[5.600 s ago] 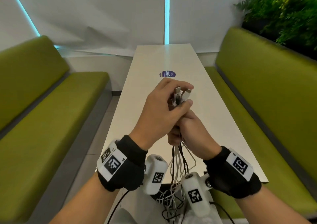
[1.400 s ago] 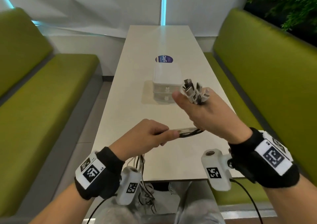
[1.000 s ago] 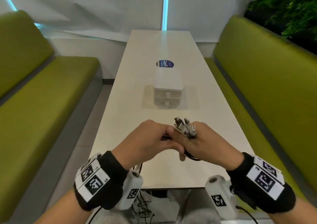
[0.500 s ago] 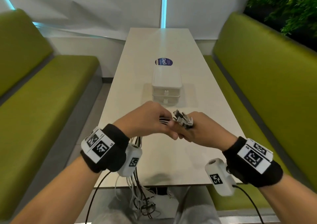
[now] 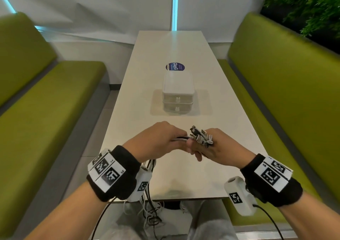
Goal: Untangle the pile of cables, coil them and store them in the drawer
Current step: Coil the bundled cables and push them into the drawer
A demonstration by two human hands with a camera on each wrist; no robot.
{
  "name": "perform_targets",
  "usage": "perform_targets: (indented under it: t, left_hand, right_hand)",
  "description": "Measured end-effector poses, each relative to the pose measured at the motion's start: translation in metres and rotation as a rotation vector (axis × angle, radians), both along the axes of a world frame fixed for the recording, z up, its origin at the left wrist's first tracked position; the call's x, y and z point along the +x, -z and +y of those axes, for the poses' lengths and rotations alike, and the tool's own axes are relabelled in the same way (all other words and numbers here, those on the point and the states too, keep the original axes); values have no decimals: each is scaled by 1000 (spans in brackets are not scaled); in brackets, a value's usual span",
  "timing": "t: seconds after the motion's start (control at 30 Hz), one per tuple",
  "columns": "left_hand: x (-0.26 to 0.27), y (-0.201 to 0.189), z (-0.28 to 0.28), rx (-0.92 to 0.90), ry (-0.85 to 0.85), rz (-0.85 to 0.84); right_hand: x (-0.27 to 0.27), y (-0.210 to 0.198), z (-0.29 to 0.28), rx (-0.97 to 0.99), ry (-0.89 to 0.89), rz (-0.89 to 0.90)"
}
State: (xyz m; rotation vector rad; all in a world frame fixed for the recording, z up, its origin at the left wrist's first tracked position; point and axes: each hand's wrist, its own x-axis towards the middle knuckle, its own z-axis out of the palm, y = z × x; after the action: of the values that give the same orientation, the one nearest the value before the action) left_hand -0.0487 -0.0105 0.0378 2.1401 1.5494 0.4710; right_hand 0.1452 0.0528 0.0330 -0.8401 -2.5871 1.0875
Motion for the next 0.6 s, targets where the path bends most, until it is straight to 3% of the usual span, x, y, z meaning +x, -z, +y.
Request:
perform_targets:
  t: [0.27,0.5,0.6]
  left_hand:
    - [5,0,2,94,19,202]
    - [1,-2,5,78,23,247]
    - [3,-7,7,106,39,303]
  right_hand:
    - [1,-8,2,6,-47,31]
    - [-3,-11,-1,-227,-106,47]
    - [-4,-19,-2,-472,-109,115]
